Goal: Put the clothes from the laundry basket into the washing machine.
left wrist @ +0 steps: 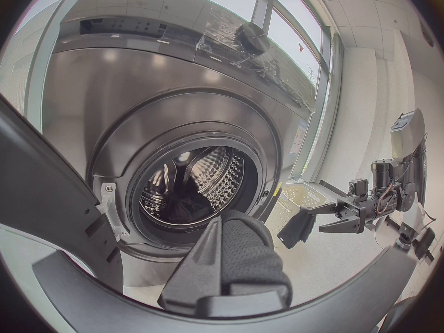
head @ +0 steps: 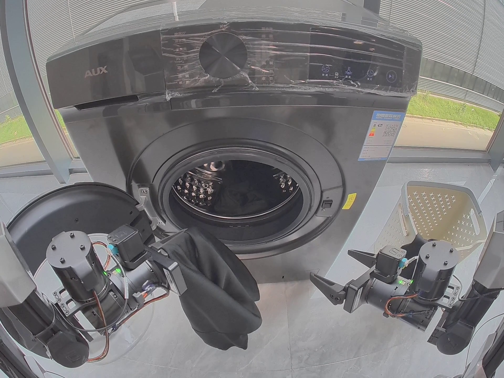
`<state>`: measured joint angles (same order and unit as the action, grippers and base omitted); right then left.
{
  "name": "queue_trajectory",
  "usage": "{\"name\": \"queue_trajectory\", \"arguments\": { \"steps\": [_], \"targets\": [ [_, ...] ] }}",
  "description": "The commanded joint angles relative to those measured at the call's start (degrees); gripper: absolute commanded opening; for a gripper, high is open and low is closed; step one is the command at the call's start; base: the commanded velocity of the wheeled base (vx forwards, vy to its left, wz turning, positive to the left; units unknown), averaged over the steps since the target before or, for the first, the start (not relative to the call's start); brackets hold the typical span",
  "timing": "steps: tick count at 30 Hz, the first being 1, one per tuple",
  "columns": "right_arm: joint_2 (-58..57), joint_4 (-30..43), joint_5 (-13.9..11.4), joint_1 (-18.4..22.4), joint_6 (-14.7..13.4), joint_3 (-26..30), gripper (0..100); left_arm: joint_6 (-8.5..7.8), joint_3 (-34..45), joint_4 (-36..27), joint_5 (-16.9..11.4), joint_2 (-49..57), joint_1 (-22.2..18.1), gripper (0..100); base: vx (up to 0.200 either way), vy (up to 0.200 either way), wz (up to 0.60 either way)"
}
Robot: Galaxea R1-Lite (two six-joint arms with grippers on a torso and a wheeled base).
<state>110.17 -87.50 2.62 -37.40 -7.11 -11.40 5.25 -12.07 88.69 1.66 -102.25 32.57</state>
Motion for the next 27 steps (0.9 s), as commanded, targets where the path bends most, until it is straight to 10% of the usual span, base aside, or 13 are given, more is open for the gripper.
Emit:
{"name": "queue_trajectory", "arguments": {
  "steps": [1,27],
  "targets": [
    [0.05,-0.03,0.02,-0.13,-0.01,0.06,100,-0.07,0.12,0.00,0.01,-0.23,0.12,0,0.000,0.000,0.00],
    [0.05,0.40,0.02,-4.00,-0.28,1.91,100,-1.04,-0.32,0.08,2.74,-6.47,3.37,0,0.069,0.000,0.00]
  ]
}}
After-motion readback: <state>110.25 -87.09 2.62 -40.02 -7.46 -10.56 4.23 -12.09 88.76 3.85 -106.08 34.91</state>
